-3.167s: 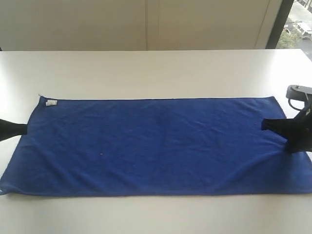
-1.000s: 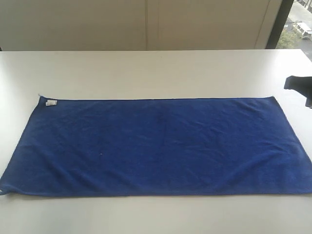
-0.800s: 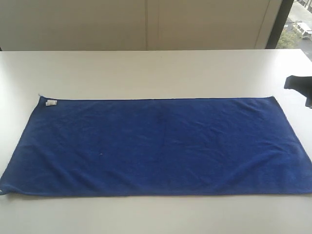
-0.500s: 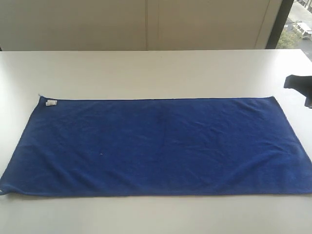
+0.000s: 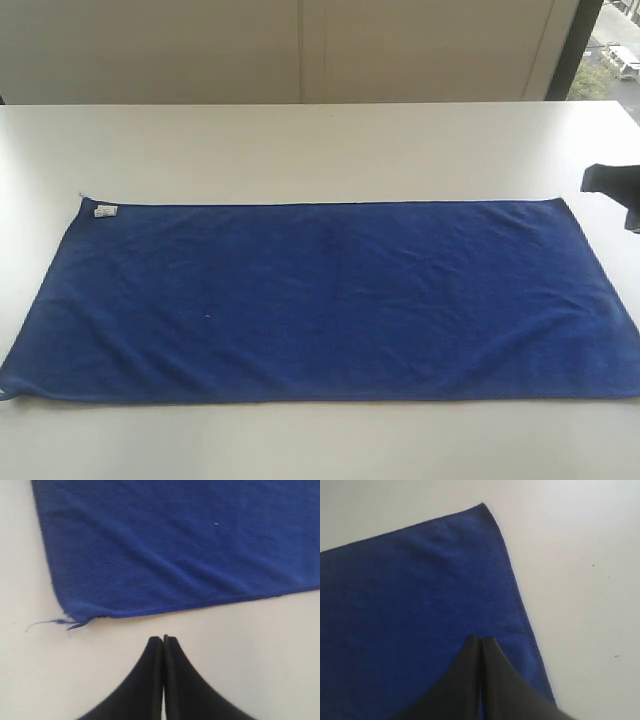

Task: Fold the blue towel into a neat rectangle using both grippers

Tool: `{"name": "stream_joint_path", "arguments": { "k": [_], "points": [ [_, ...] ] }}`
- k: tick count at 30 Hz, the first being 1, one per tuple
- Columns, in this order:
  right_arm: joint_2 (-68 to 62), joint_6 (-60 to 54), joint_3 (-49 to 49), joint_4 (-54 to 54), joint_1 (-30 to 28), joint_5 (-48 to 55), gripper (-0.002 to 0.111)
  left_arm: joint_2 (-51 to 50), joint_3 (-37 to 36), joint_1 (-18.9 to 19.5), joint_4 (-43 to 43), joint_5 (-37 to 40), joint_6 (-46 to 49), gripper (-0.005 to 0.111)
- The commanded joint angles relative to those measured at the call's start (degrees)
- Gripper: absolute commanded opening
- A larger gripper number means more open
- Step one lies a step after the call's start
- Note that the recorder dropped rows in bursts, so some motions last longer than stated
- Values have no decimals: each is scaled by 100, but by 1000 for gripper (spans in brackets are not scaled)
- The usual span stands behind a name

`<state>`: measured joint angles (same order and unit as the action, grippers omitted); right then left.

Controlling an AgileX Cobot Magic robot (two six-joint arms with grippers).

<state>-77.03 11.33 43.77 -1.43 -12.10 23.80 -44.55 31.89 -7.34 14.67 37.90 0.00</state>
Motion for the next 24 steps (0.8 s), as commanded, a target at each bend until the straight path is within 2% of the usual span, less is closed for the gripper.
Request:
{"name": "stream_joint_path", "arguments": {
  "k": [1,5,11,16,18,24],
  "points": [
    [-334,-215,152,-13,-46,152,0,591,-30,-3,-1467,780,-1127,0],
    [-845,-393,498,-2,-58,501,0,1005,-111,-3,-2422,1161,-1856,0],
    [-1455,-570,1008,143,-58,845,0,1197,-111,-3,-2533,1147,-1991,0],
    [-1897,-570,1113,241,-185,605,2,1190,-111,-3,-2543,1004,-1949,0],
    [-2002,-570,1111,294,-227,425,9,1190,-111,-3,-2581,1004,-1951,0],
    [-2269,-570,1111,416,-227,125,44,1190,-111,-3,-2608,1030,-1951,0]
  ]
}}
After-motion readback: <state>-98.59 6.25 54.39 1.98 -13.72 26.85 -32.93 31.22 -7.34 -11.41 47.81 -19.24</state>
